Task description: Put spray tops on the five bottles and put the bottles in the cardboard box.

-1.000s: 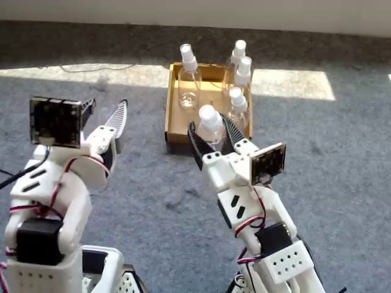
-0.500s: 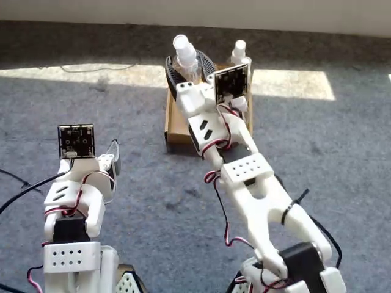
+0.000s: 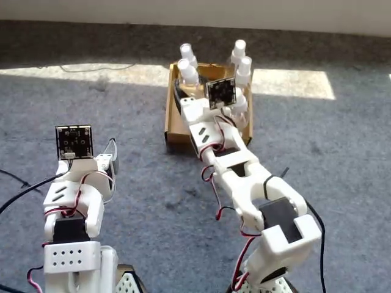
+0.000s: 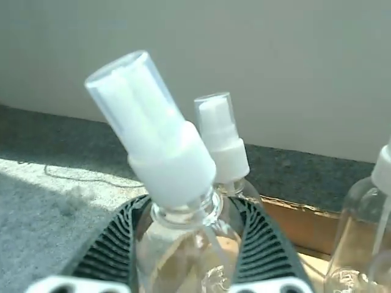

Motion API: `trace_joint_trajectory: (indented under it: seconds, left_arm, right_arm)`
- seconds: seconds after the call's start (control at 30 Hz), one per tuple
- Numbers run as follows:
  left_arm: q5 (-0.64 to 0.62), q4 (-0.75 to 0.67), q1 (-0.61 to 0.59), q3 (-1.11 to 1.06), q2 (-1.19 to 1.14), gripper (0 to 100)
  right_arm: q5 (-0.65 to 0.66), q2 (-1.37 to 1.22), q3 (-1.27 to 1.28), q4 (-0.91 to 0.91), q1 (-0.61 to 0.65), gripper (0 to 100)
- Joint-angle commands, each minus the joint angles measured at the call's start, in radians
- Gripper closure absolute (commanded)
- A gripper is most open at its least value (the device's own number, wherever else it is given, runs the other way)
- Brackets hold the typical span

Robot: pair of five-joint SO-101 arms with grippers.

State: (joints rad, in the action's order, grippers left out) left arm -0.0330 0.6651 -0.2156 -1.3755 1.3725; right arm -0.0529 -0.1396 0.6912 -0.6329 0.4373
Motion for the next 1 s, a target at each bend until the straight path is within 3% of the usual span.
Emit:
trace_joint_trajectory:
  seconds: [0.0, 0.97]
  left_arm:
    - [-0.003, -0.021, -0.002, 0.007, 0.012, 82]
    - [-0.003, -0.018, -0.002, 0.005, 0.008, 82]
  right_arm:
    - [-0.081, 0.010, -0.064, -0.024, 0.005, 99.5]
    - [-0.117, -0.111, -0.062, -0.024, 0.031, 99.5]
